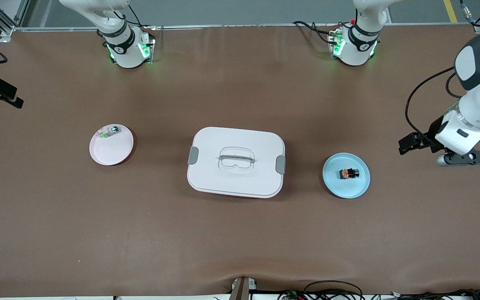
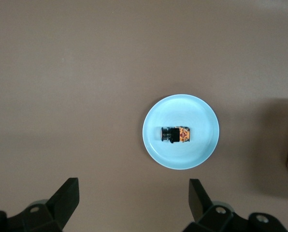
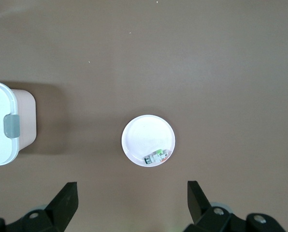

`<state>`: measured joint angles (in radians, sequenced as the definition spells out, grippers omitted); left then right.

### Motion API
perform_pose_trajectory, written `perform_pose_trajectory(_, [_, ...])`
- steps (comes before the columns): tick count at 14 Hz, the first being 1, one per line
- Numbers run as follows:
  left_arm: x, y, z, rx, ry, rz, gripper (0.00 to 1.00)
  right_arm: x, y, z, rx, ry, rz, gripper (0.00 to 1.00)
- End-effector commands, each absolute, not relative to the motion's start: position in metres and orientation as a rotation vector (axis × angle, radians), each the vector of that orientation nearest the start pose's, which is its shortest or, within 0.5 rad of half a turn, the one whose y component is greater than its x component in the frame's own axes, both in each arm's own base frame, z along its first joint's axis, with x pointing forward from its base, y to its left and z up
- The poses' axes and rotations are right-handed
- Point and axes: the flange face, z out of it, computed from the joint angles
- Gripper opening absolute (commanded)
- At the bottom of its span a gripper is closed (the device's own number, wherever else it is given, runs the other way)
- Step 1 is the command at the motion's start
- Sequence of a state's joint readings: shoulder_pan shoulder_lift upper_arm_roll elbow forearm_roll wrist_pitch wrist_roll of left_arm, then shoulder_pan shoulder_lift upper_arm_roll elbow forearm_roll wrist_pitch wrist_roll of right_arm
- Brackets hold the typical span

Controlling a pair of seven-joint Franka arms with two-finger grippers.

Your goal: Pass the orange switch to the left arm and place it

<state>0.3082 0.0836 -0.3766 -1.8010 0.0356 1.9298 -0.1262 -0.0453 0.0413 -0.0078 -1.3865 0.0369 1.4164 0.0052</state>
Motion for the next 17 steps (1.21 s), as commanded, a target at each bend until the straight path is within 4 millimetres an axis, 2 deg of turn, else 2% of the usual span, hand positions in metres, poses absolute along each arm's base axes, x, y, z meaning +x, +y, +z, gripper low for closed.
perform_pose_trajectory(1, [0.571, -0.026, 0.524, -3.137, -0.02, -0.068, 1.0, 0.547, -0.022, 0.676, -3.097, 0.075, 0.006, 1.0])
perform_pose_trajectory(3, [0.565, -0.028, 0.536, -3.145, 0.011, -0.082, 1.0, 0.548, -0.017, 0.677, -3.096, 0.066, -0.006, 1.0])
perform_pose_trajectory(5, [0.558, -0.027, 0.55, -3.146, 0.006, -0.098, 1.0, 0.546, 0.0, 0.678, -3.113, 0.024, 0.005, 1.0])
perform_pose_trajectory(8, [0.551, -0.025, 0.572, -3.147, 0.003, -0.132, 1.0, 0.549, 0.0, 0.676, -3.114, 0.047, -0.007, 1.0])
perform_pose_trajectory(10, [0.548, -0.023, 0.598, -3.145, -0.001, -0.161, 1.0, 0.549, -0.002, 0.676, -3.114, 0.054, -0.009, 1.0])
perform_pose_trajectory(12, [0.545, -0.02, 0.625, -3.146, -0.013, -0.161, 1.0, 0.548, -0.013, 0.677, -3.114, 0.085, -0.01, 1.0])
perform_pose_trajectory(14, [0.541, -0.019, 0.633, -3.147, -0.015, -0.116, 1.0, 0.549, -0.017, 0.676, -3.112, 0.096, -0.015, 1.0])
perform_pose_trajectory(17, [0.534, -0.023, 0.629, -3.145, -0.027, -0.039, 1.0, 0.549, -0.013, 0.677, -3.118, 0.083, -0.01, 1.0])
